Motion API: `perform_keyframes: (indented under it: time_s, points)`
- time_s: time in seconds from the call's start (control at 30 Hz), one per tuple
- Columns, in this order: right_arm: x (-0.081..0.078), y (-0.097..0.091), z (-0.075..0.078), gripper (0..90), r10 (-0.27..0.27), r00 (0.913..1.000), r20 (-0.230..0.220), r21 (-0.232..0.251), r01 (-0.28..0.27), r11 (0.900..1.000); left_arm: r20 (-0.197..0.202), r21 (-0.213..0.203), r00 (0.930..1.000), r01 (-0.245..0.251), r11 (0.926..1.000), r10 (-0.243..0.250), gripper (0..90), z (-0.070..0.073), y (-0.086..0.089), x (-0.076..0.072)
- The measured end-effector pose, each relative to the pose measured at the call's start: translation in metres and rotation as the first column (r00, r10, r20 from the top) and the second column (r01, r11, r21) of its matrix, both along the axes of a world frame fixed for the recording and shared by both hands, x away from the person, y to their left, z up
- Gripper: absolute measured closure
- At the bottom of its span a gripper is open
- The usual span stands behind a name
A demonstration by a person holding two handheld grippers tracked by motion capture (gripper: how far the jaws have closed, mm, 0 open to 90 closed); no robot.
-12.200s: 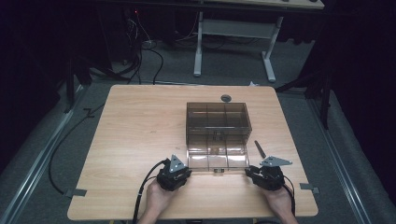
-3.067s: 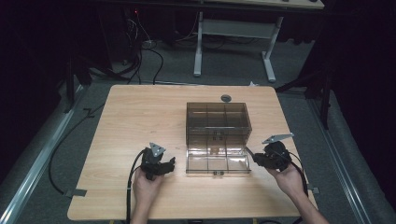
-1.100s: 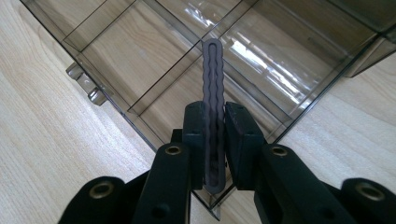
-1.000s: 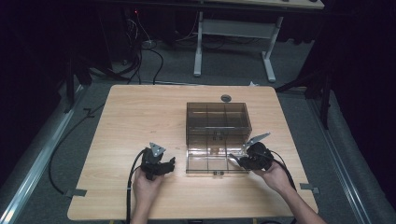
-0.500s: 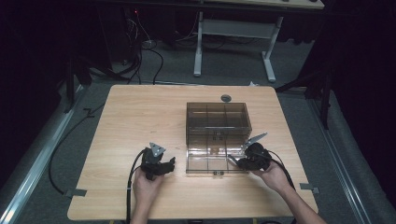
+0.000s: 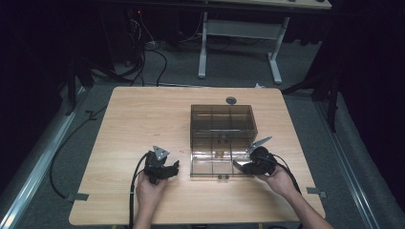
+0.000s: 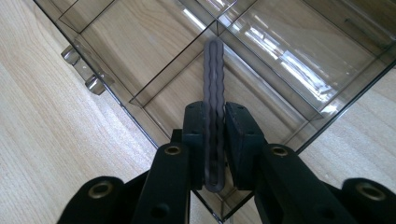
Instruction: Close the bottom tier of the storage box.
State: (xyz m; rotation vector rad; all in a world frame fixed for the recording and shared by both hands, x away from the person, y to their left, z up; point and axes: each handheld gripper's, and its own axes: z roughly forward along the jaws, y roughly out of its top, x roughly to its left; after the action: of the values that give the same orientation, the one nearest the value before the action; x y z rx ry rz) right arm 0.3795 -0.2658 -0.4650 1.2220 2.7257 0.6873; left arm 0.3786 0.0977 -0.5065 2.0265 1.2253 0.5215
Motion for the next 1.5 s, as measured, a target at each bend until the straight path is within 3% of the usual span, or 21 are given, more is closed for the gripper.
perform_keyframes:
  time_s: [0.2,0.57,0.8,1.0,1.2,1.4,1.5]
  points:
    - [-0.002,-0.002,0.000,74.3,-0.026,0.9997,0.004,0.026,0.026,0.9993,0.000,0.000,1.0000,0.000,1.0000,0.000,27.4,0.000,0.000,0.000]
    - [-0.007,-0.010,0.010,69.3,-0.068,0.9959,0.059,0.095,0.062,0.9935,0.000,0.000,1.0000,0.000,1.0000,0.000,27.4,0.000,0.000,0.000]
    - [-0.014,-0.022,0.016,68.7,-0.132,0.9846,0.114,0.147,0.115,0.9825,0.001,0.002,1.0000,0.001,1.0000,-0.001,27.4,0.000,0.000,0.000]
    - [-0.022,-0.038,0.017,69.0,-0.190,0.9678,0.165,0.176,0.161,0.9712,0.001,0.001,1.0000,0.000,1.0000,0.000,27.3,0.000,0.000,0.000]
    - [-0.028,-0.051,0.013,68.9,-0.256,0.9452,0.203,0.195,0.217,0.9565,0.002,0.002,1.0000,-0.001,1.0000,0.001,27.4,0.000,0.000,0.000]
    - [-0.032,-0.068,-0.002,66.0,-0.348,0.9106,0.222,0.213,0.303,0.9288,0.003,0.001,1.0000,-0.002,1.0000,0.002,27.7,0.000,0.000,0.000]
    - [-0.034,-0.070,-0.010,65.3,-0.375,0.8937,0.246,0.189,0.336,0.9229,0.004,0.001,1.0000,-0.003,1.0000,0.003,27.7,0.000,0.000,0.001]
